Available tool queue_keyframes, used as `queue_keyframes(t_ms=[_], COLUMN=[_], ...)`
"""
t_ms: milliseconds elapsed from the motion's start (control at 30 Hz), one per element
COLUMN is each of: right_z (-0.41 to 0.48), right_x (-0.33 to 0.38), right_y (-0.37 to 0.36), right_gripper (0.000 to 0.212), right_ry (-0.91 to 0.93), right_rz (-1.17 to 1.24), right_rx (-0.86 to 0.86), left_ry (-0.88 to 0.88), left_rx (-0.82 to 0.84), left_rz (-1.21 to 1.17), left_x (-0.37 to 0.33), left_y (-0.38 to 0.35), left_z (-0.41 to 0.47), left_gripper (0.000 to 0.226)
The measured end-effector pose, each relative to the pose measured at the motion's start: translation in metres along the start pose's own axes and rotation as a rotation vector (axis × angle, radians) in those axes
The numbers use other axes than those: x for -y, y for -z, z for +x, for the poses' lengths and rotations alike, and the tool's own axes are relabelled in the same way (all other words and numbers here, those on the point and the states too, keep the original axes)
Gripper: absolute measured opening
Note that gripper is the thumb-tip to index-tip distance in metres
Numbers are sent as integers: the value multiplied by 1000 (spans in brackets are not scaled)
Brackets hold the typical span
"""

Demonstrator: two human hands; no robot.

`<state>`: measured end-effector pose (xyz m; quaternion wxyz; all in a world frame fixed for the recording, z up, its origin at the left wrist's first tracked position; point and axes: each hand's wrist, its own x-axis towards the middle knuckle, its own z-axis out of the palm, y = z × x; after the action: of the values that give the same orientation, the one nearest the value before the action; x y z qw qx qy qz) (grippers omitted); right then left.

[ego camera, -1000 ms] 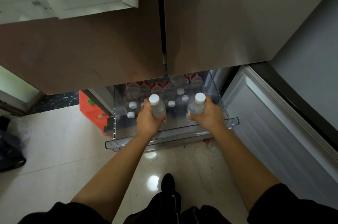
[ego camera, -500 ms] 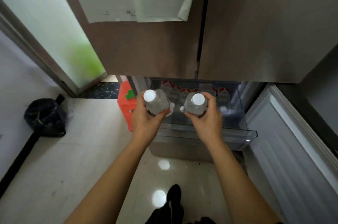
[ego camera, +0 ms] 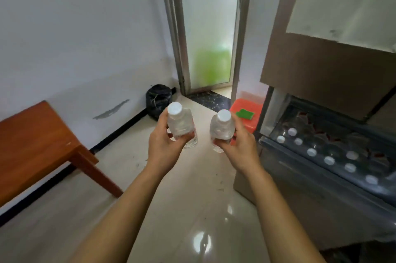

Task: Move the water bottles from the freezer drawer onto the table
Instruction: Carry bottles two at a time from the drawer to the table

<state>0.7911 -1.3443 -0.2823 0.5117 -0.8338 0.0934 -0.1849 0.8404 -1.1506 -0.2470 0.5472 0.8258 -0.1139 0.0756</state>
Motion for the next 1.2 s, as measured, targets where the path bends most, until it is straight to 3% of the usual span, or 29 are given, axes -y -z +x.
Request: queue_keyframes(t_ms=[233,467,600,867,1200], right_z=[4,-8,-12,25,137], right_x=[86,176,216,253,312], right_y=[-181,-393,-479,-637,-838], right_gripper=[78,79,78,83,79], right_ry=[139,193,210,289,345], right_rz=[25,100,123,80,142], right_rx=[187,435,564,712,848], left_ry=[94,198,251,366,415], left_rx=[-213,-446,-531,-702,-786], left_rz=[68,94,145,208,305], left_x=[82,171,211,307,390], left_y=[176,365,444,552,670], left_z=[0,3,6,40,166], left_gripper=[78,84,87,88,84])
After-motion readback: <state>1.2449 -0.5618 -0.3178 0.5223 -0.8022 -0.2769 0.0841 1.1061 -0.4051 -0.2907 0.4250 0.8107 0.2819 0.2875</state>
